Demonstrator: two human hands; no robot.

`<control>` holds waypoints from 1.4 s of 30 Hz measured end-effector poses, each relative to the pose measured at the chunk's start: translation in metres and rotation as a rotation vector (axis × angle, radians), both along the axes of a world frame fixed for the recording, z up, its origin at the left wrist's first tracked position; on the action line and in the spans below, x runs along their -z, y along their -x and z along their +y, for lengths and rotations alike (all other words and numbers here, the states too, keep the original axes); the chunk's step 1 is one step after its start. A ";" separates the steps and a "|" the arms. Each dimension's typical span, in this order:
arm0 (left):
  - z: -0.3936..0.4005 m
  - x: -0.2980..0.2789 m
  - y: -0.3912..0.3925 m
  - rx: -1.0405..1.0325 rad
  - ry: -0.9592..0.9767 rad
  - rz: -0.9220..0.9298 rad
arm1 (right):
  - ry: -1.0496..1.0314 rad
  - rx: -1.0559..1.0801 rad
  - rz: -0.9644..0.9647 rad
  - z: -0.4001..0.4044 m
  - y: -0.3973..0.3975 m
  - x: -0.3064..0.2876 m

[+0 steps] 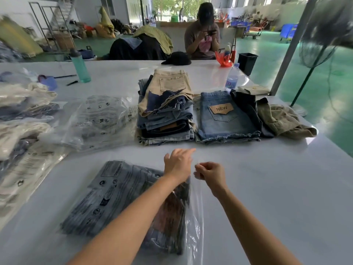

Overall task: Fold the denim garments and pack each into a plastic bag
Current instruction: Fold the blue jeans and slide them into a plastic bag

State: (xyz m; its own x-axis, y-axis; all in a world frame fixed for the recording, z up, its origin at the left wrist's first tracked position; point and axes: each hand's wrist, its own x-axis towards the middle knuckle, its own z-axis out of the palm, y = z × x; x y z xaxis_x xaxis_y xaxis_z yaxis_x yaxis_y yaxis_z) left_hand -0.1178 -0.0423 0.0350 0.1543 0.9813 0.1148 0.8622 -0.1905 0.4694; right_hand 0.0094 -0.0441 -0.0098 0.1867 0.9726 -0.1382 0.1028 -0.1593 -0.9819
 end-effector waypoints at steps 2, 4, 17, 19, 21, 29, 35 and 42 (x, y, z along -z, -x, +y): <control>0.024 -0.003 -0.004 0.051 0.177 -0.019 | -0.040 -0.025 -0.104 -0.003 -0.001 -0.006; 0.032 -0.001 -0.007 0.081 0.219 -0.045 | -0.057 -0.028 -0.169 -0.006 -0.004 -0.012; 0.071 -0.053 0.039 -0.287 -0.137 -0.446 | 0.300 -0.192 -0.086 -0.152 -0.011 0.003; 0.069 -0.049 0.034 -0.334 -0.134 -0.454 | 0.366 -0.166 -0.026 -0.176 -0.022 0.010; 0.059 -0.045 0.022 -0.305 -0.111 -0.412 | 0.411 -0.201 -0.041 -0.186 -0.031 0.010; -0.087 0.048 -0.006 -0.032 0.205 0.484 | 0.233 -0.212 -0.538 -0.132 -0.062 -0.008; -0.136 0.083 0.009 0.061 0.195 0.669 | -0.081 -0.285 -0.909 -0.053 -0.015 -0.024; -0.189 0.061 0.097 0.361 0.162 0.462 | -0.043 -0.425 -1.113 -0.030 0.040 -0.010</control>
